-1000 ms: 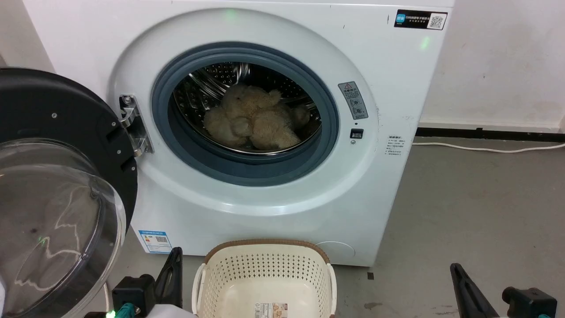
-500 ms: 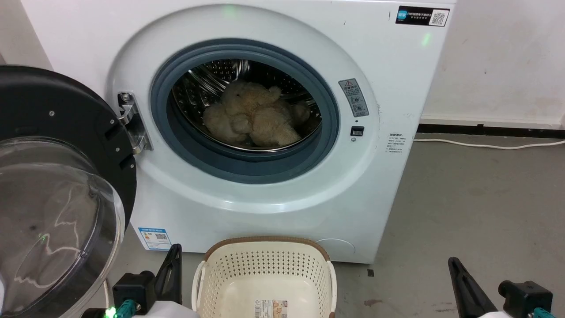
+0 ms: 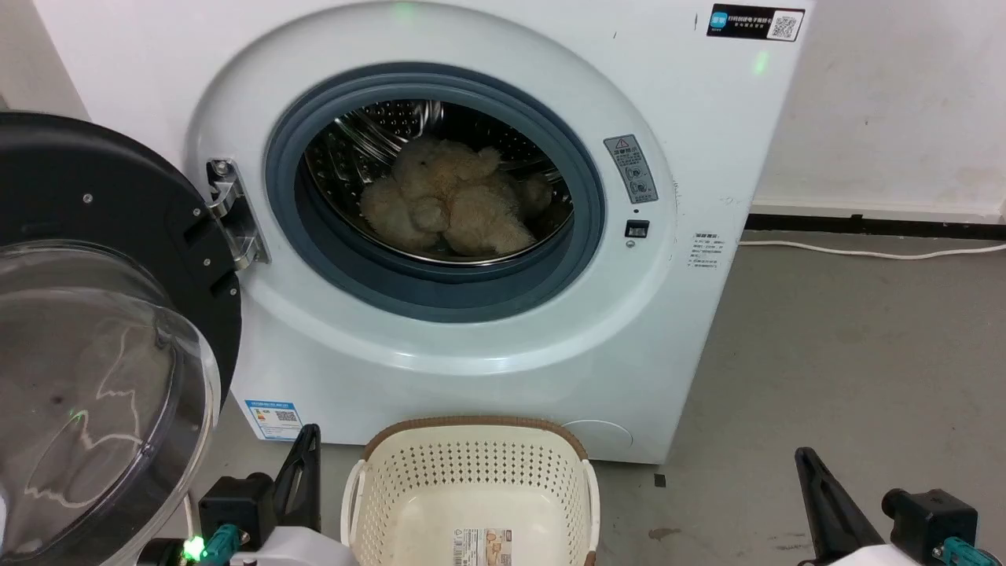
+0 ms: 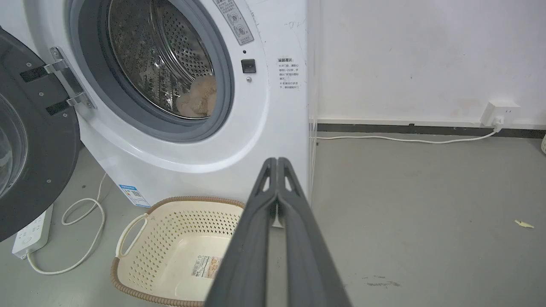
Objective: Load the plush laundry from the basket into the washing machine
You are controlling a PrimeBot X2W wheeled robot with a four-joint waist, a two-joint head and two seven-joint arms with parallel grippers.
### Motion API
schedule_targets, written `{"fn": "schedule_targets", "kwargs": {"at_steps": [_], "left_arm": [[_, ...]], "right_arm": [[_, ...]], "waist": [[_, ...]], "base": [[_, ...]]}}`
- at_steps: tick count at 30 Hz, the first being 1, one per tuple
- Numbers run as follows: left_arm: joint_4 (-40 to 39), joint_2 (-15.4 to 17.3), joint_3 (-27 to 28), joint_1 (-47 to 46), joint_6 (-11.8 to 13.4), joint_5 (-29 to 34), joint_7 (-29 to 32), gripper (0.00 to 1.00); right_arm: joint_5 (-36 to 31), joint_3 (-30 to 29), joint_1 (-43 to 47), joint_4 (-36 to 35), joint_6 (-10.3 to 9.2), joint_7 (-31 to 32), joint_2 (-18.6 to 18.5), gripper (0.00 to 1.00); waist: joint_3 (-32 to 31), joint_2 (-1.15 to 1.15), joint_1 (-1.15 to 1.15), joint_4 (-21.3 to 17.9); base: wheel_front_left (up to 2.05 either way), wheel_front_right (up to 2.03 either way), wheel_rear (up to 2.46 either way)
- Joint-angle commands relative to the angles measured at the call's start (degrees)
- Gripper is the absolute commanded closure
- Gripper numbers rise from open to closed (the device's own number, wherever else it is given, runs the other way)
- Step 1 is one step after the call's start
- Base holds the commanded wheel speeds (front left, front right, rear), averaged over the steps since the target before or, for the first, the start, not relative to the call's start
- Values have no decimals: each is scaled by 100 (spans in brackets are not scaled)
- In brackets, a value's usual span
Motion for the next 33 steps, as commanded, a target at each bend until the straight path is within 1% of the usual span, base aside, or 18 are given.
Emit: {"fn": "schedule_targets", "kwargs": {"at_steps": [1, 33], "left_arm": [[-8, -49, 51, -74, -51, 77, 31, 100], [-12, -299, 378, -199, -271, 518, 157, 100]], "right_arm": [[-61, 16, -113, 11, 2, 29, -1, 100], [-417, 75, -387, 18, 3, 81, -2, 100]], "waist": [[9, 0, -1, 0], [150, 0, -1, -9]], "base": [[0, 0, 0], [0, 0, 0]]}}
